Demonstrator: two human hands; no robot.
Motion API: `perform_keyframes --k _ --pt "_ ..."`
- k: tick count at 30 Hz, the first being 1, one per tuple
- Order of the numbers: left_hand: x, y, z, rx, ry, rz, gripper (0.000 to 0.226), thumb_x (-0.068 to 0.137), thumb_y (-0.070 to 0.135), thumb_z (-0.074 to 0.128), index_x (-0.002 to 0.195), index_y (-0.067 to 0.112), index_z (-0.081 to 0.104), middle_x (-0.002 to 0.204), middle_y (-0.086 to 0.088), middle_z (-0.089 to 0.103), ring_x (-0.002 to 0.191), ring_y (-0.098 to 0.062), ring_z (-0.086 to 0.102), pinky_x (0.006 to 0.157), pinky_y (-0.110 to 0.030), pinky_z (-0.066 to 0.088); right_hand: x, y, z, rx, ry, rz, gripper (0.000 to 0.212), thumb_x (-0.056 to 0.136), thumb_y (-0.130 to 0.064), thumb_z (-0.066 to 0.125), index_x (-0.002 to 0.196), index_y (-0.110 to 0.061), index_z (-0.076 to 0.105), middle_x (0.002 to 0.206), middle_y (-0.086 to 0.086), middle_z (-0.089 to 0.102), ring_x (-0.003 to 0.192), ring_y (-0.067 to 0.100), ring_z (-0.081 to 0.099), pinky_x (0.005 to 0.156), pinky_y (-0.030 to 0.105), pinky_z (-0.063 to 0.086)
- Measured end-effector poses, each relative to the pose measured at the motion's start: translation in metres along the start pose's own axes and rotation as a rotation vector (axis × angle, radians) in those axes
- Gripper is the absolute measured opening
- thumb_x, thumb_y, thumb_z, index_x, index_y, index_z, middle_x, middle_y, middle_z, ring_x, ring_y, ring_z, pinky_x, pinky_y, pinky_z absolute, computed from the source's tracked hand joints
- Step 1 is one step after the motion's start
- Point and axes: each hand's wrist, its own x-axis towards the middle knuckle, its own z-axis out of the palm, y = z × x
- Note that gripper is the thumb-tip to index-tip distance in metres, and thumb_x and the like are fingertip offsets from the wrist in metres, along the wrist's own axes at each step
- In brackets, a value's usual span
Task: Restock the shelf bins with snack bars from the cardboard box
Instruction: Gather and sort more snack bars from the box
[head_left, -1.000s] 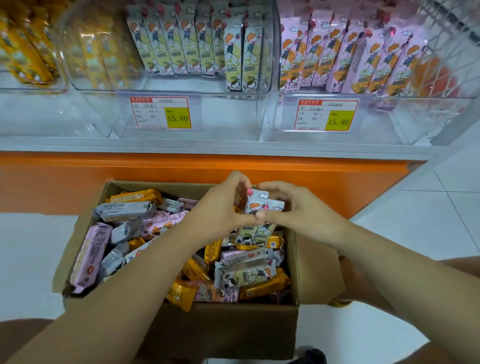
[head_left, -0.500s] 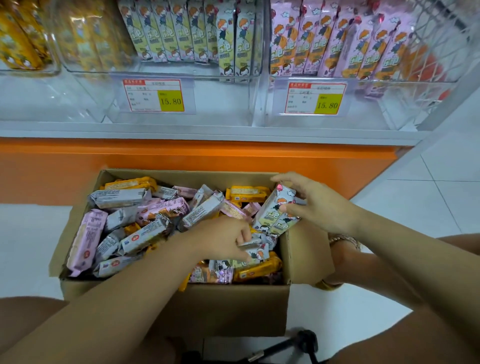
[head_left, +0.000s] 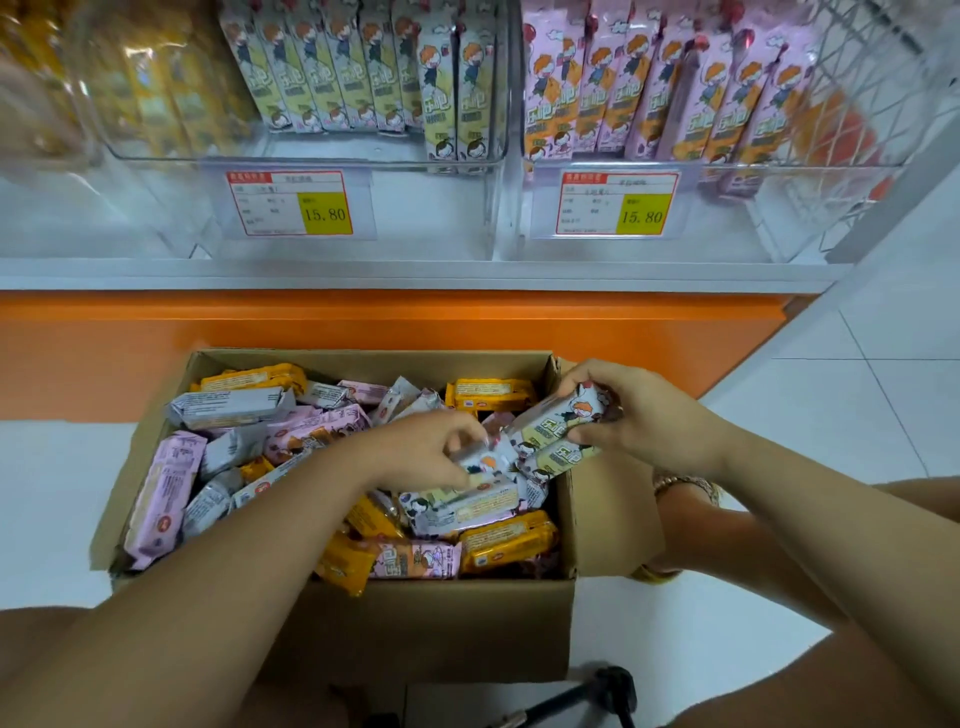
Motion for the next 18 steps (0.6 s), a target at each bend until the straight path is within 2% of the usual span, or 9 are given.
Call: perform_keyframes --k 3,5,7,8,12,14,16,18 --pt "-0.008 0.001 -0.019 -0.137 0.120 -0.011 0.046 0.089 0.025 0.065 0.126 0.030 0.038 0.121 0.004 0.047 0.105 -0.016 0.055 0.077 -0.028 0.046 -0.002 -0.010 -0.006 -0.043 -0.005 0.003 0.032 0.082 -0.013 0.072 0.108 -0.029 0.061 0.096 -0.011 0.064 0.069 -0.005 0.059 0.062 0.020 0.053" --pt "-0.012 0.008 -0.027 -0.172 0.177 0.029 0.047 0.087 0.025 0.067 0.123 0.028 0.037 0.117 0.002 0.055 0.103 -0.016 0.058 0.082 -0.032 0.049 -0.005 -0.022 -0.011 -0.073 -0.039 -0.014 0.037 0.084 -0.016 0.071 0.117 -0.028 0.060 0.081 -0.027 0.061 0.061 -0.005 0.056 0.060 0.018 0.051" --pt "-0.017 0.020 -0.033 -0.172 0.180 0.098 0.051 0.086 0.021 0.068 0.126 0.028 0.037 0.112 0.003 0.058 0.099 -0.014 0.060 0.087 -0.036 0.050 -0.008 -0.035 -0.016 -0.118 -0.053 -0.060 0.048 0.084 -0.018 0.070 0.127 -0.029 0.054 0.068 -0.045 0.050 0.060 -0.007 0.052 0.060 0.013 0.044" --pt "-0.019 0.027 -0.035 -0.162 0.171 0.133 0.052 0.086 0.020 0.067 0.126 0.031 0.037 0.112 0.004 0.056 0.099 -0.012 0.059 0.088 -0.037 0.050 -0.009 -0.041 -0.018 -0.132 -0.044 -0.083 0.053 0.083 -0.019 0.071 0.131 -0.029 0.050 0.066 -0.046 0.048 0.061 -0.008 0.051 0.061 0.011 0.041" --pt "-0.034 0.056 -0.046 -0.153 0.165 0.232 0.045 0.086 0.027 0.067 0.122 0.037 0.041 0.104 0.001 0.065 0.092 -0.017 0.065 0.083 -0.041 0.054 -0.014 -0.065 -0.029 -0.049 0.003 -0.065 0.062 0.079 -0.018 0.076 0.132 -0.023 0.046 0.061 -0.030 0.054 0.057 -0.008 0.052 0.058 0.009 0.040" --pt "-0.044 0.068 -0.056 -0.114 0.229 0.249 0.037 0.087 0.030 0.066 0.117 0.036 0.045 0.094 0.007 0.065 0.080 -0.005 0.065 0.073 -0.026 0.052 -0.016 -0.079 -0.036 -0.050 0.038 -0.081 0.059 0.076 -0.022 0.078 0.128 -0.025 0.049 0.073 -0.027 0.059 0.067 -0.006 0.057 0.066 0.012 0.045" --pt "-0.058 0.081 -0.068 -0.035 0.321 0.269 0.033 0.087 0.032 0.065 0.113 0.036 0.046 0.083 0.014 0.060 0.064 0.008 0.056 0.058 -0.014 0.041 -0.016 -0.093 -0.044 -0.051 0.100 -0.104 0.055 0.075 -0.025 0.078 0.122 -0.030 0.051 0.093 -0.021 0.061 0.087 -0.004 0.060 0.080 0.019 0.048" --pt "-0.075 0.091 -0.080 0.029 0.400 0.306 0.035 0.086 0.034 0.066 0.115 0.037 0.047 0.083 0.014 0.058 0.065 0.009 0.054 0.057 -0.013 0.041 -0.018 -0.108 -0.053 -0.046 0.163 -0.145 0.054 0.074 -0.024 0.079 0.120 -0.032 0.051 0.094 -0.014 0.061 0.079 -0.008 0.059 0.072 0.011 0.045"
